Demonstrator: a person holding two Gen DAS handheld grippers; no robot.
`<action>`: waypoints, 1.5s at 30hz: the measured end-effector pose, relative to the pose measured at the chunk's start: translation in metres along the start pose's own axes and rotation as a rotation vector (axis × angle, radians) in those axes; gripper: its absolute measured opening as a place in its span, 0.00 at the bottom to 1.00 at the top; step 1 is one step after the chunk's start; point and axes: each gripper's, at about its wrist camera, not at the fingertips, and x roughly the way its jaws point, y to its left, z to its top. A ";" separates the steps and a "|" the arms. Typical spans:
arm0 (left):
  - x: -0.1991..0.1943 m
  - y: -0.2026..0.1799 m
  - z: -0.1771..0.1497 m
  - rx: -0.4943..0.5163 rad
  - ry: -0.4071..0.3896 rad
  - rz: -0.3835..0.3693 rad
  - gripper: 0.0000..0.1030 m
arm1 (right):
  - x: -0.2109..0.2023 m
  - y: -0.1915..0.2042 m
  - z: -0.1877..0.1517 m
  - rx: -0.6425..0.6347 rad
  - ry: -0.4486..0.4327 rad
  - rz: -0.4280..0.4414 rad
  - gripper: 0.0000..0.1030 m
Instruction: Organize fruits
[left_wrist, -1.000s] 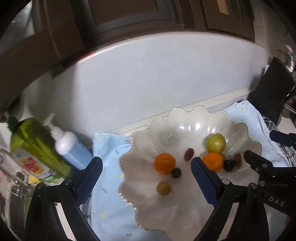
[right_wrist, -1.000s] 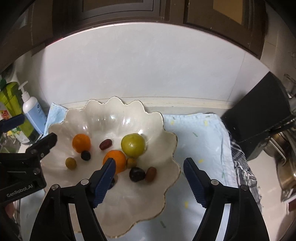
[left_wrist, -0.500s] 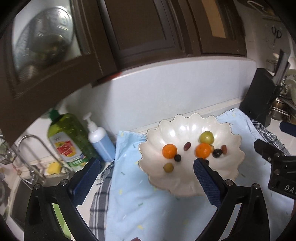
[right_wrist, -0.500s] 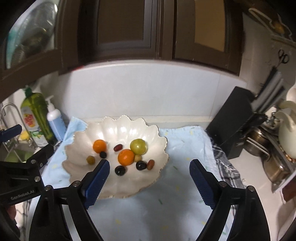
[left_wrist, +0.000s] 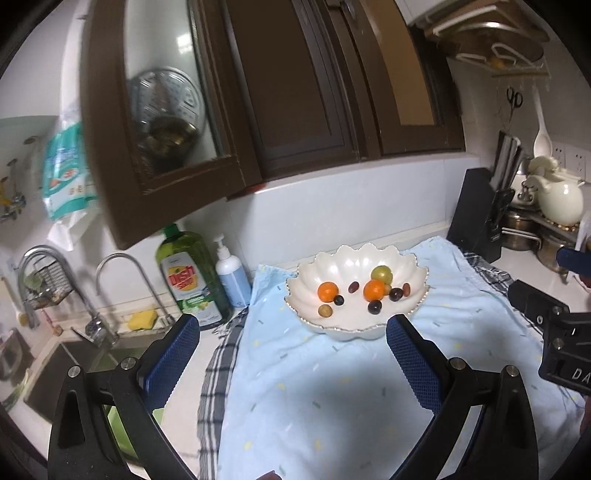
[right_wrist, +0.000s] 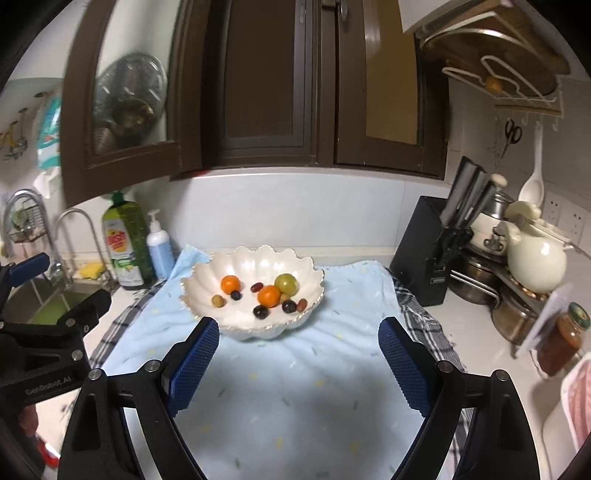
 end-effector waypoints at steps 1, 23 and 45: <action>-0.009 -0.001 -0.003 -0.003 -0.005 0.003 1.00 | -0.010 0.001 -0.004 -0.004 -0.007 -0.004 0.86; -0.177 0.007 -0.059 -0.021 -0.076 -0.024 1.00 | -0.168 0.012 -0.073 0.029 -0.094 -0.007 0.87; -0.207 -0.007 -0.066 -0.008 -0.085 -0.075 1.00 | -0.206 -0.002 -0.089 0.030 -0.104 -0.023 0.87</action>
